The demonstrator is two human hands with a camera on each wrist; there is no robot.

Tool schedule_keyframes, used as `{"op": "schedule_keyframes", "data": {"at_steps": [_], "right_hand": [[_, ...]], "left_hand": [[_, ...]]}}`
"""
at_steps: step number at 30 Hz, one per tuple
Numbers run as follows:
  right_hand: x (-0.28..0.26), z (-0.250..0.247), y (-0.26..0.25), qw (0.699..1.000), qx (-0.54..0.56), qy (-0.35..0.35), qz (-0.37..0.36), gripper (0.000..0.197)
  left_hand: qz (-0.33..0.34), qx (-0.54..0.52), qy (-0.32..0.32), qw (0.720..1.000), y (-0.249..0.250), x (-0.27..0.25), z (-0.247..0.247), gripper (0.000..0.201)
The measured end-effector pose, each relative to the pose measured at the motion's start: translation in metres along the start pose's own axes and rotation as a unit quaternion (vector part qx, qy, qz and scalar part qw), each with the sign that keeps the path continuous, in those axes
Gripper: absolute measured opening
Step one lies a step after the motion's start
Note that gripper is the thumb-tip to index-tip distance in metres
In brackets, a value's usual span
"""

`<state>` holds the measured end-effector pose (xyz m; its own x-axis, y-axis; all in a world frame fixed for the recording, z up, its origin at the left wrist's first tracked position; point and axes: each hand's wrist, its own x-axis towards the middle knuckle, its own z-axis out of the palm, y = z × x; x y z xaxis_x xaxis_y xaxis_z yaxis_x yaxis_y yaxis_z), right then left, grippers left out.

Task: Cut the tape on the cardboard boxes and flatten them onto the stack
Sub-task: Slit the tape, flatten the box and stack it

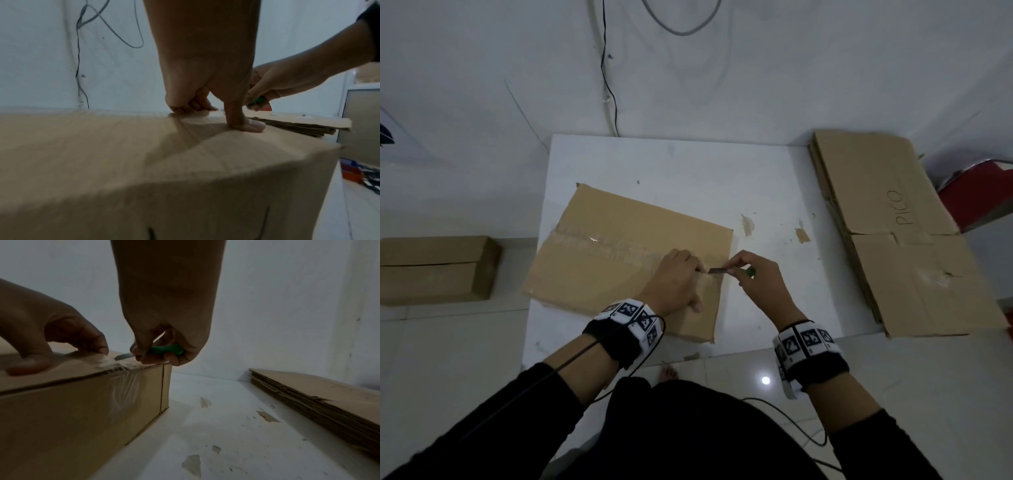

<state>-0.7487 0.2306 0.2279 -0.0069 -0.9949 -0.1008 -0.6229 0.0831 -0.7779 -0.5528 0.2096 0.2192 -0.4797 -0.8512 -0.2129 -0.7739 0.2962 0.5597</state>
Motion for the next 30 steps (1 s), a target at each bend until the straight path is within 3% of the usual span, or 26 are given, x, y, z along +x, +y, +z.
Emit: {"op": "schedule_keyframes", "data": {"at_steps": [4, 7, 12, 16, 18, 23, 27, 30], "right_hand": [[0.007, 0.002, -0.002, 0.998, -0.037, -0.045, -0.022, 0.012], [0.010, -0.002, 0.002, 0.997, -0.034, -0.063, 0.009, 0.012], [0.003, -0.010, 0.014, 0.998, -0.009, -0.036, 0.047, 0.009], [-0.012, 0.009, 0.009, 1.000, 0.014, 0.011, 0.020, 0.007], [-0.014, 0.011, 0.008, 0.999, 0.027, 0.018, 0.015, 0.008], [-0.016, -0.004, 0.021, 0.995, 0.009, -0.059, 0.074, 0.009], [-0.035, 0.003, 0.031, 0.988, 0.067, -0.091, 0.101, 0.006], [-0.044, 0.001, 0.041, 0.987, 0.099, -0.018, 0.125, 0.006]], "left_hand": [[0.018, -0.001, 0.022, 1.000, -0.001, -0.004, 0.002, 0.080], [0.028, -0.010, 0.025, 0.999, 0.000, -0.006, 0.004, 0.078], [0.049, -0.038, 0.023, 0.998, 0.001, -0.009, 0.006, 0.078], [0.073, -0.028, 0.047, 0.996, 0.001, -0.010, 0.004, 0.075], [0.077, -0.030, 0.029, 0.996, 0.000, -0.013, 0.006, 0.076], [0.070, -0.036, 0.049, 0.996, 0.004, -0.012, -0.003, 0.069], [0.075, 0.049, 0.032, 0.996, 0.006, -0.011, -0.008, 0.073], [0.060, 0.083, 0.031, 0.994, 0.005, -0.012, -0.004, 0.068]]}}
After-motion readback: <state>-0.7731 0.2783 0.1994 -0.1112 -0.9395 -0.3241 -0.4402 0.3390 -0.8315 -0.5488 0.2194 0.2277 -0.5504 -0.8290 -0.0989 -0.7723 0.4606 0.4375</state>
